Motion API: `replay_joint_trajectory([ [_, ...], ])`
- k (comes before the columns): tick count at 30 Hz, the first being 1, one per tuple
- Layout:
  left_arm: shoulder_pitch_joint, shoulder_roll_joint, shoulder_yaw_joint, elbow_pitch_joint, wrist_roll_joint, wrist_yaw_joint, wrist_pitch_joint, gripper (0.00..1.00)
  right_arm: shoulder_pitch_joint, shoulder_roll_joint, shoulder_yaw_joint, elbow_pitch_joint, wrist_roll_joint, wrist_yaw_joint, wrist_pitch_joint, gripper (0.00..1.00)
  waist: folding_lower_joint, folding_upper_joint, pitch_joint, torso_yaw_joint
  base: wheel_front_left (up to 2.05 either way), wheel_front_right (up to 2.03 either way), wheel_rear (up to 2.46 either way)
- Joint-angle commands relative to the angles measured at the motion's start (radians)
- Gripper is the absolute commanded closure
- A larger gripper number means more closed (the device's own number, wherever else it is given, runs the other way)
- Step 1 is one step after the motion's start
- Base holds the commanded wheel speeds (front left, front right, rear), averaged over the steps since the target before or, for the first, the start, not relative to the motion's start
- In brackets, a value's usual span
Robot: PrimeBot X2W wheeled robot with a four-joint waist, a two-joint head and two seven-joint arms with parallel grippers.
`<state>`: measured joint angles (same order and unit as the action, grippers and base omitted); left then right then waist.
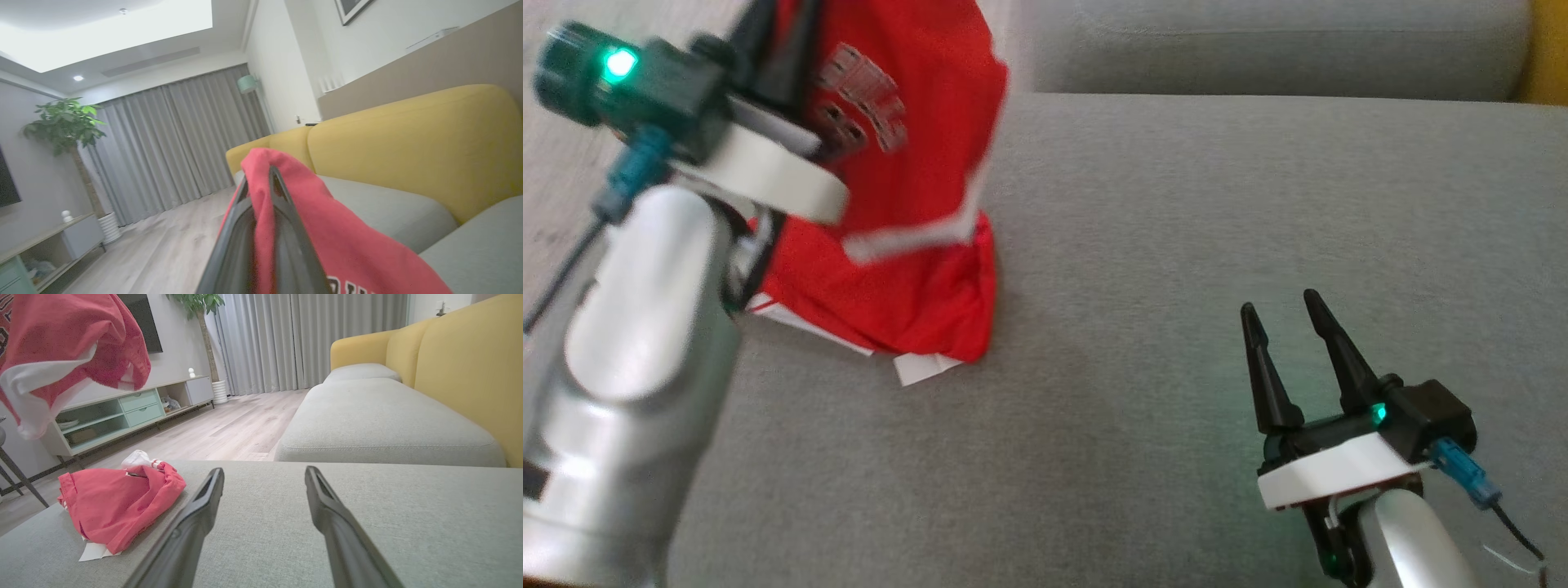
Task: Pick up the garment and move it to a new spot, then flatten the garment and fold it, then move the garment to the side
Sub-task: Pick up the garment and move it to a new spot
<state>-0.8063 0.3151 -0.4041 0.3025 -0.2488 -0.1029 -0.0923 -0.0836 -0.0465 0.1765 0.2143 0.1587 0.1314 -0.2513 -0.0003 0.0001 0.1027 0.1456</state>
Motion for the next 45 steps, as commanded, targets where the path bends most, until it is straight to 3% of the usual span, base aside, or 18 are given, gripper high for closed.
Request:
replay_joint_trajectory([
  [1, -0.002, 0.036, 0.012, -0.075, -0.012, -0.002, 0.031, 1.0, -0.012, -0.004, 0.019, -0.034, 0.005, -0.001, -0.01, 0.0, 0.0003, -0.0001, -0.016, -0.029, 0.0, 0.0, 0.0],
  [7, 0.07, 0.012, -0.044, -0.187, -0.034, -0.003, 0.11, 1.0, -0.016, -0.004, 0.01, -0.05, 0.008, -0.001, -0.01, 0.0, 0.0003, -0.0001, -0.02, -0.117, 0.0, 0.0, 0.0],
  [13, 0.101, -0.021, -0.119, -0.205, -0.03, -0.007, 0.145, 1.0, -0.049, -0.004, 0.025, -0.076, 0.011, -0.001, -0.01, 0.0, 0.0003, -0.0001, 0.023, -0.246, 0.0, 0.0, 0.0],
  [19, 0.064, -0.039, -0.154, -0.155, -0.02, -0.011, 0.157, 1.0, -0.089, -0.004, 0.048, -0.112, 0.031, -0.001, -0.01, 0.0, 0.0003, -0.0001, 0.089, -0.362, 0.0, 0.0, 0.0],
  [26, -0.09, -0.053, -0.189, -0.007, 0.014, -0.018, 0.155, 1.0, -0.137, -0.004, 0.073, -0.156, 0.066, -0.001, -0.01, 0.0, 0.0003, -0.0001, 0.193, -0.48, 0.0, 0.0, 0.0],
  [27, -0.112, -0.053, -0.198, 0.027, 0.02, -0.02, 0.155, 0.8, -0.141, -0.004, 0.076, -0.158, 0.072, -0.001, -0.01, 0.0, 0.0003, -0.0001, 0.201, -0.491, 0.0, 0.0, 0.0],
  [28, -0.132, -0.054, -0.208, 0.058, 0.025, -0.021, 0.151, 0.51, -0.144, -0.004, 0.078, -0.159, 0.077, -0.001, -0.01, 0.0, 0.0003, -0.0001, 0.209, -0.499, 0.0, 0.0, 0.0],
  [29, -0.148, -0.057, -0.212, 0.09, 0.026, -0.021, 0.147, 0.0, -0.147, -0.004, 0.081, -0.16, 0.082, -0.001, -0.01, 0.0, 0.0003, -0.0001, 0.214, -0.505, 0.0, 0.0, 0.0],
  [36, -0.191, -0.093, -0.233, 0.234, 0.007, -0.024, 0.075, 0.0, -0.143, -0.004, 0.066, -0.159, 0.09, -0.001, -0.01, 0.0, 0.0003, -0.0001, 0.208, -0.49, 0.0, 0.0, 0.0],
  [45, -0.125, -0.107, -0.219, 0.224, -0.008, 0.038, -0.031, 0.0, -0.127, -0.004, 0.021, -0.133, 0.045, -0.001, -0.011, 0.0, 0.0003, -0.0001, 0.121, -0.349, 0.0, 0.0, 0.0],
])
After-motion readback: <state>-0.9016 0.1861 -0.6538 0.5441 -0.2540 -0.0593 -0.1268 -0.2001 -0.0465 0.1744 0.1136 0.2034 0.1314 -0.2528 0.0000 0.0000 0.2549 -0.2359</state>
